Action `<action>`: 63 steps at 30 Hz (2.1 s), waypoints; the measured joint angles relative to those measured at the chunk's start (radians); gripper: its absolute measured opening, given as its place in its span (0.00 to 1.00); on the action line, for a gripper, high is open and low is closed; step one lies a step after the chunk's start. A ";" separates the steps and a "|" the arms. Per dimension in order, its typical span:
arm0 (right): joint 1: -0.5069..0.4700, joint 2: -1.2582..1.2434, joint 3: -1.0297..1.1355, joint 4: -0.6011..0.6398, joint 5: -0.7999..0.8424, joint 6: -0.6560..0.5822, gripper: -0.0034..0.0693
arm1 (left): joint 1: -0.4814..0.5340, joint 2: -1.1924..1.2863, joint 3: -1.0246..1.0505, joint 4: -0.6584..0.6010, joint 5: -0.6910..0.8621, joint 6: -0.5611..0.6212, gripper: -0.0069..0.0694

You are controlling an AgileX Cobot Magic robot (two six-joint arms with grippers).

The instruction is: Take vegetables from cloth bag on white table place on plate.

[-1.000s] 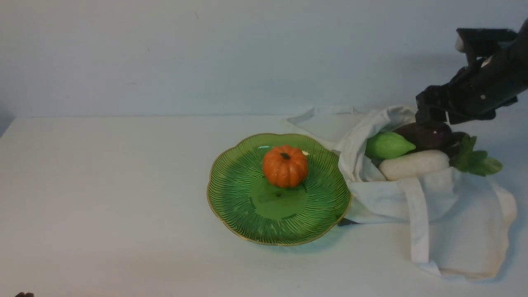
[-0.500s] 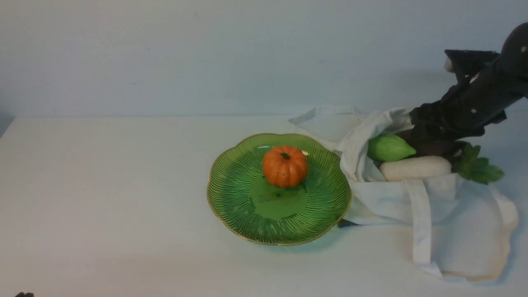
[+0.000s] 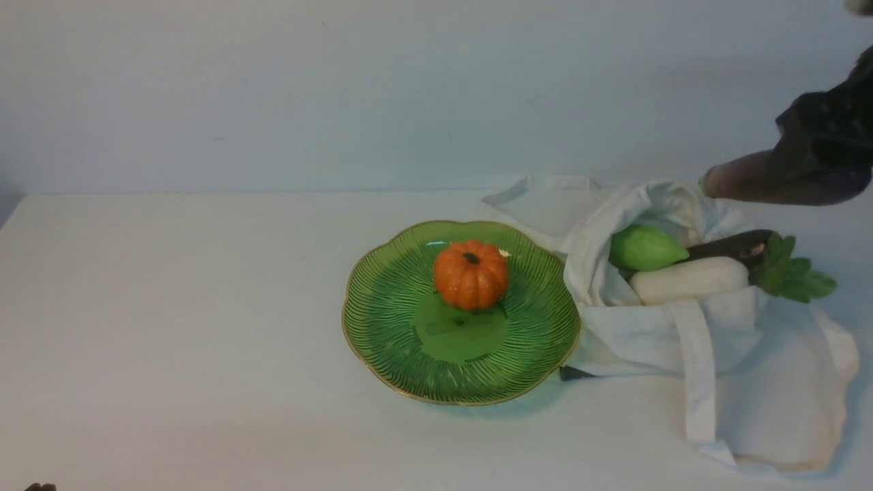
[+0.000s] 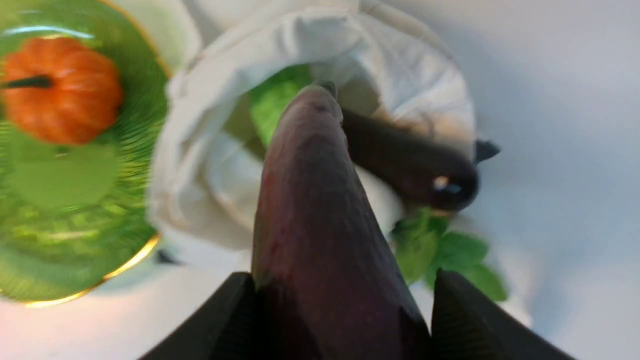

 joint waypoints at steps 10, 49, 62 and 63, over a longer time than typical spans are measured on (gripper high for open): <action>0.245 0.014 0.125 0.295 -0.196 -0.115 0.61 | 0.000 0.000 0.000 0.000 0.000 0.000 0.08; 0.547 0.262 -0.394 -0.060 -0.005 -0.050 0.66 | 0.001 0.000 0.000 0.000 0.000 0.000 0.08; 0.547 -0.305 -0.284 -0.108 0.046 0.093 0.04 | 0.002 0.000 0.000 0.001 0.000 0.000 0.08; 0.547 -0.370 -0.247 -0.108 0.046 0.097 0.03 | 0.002 0.000 0.000 0.001 0.000 0.000 0.08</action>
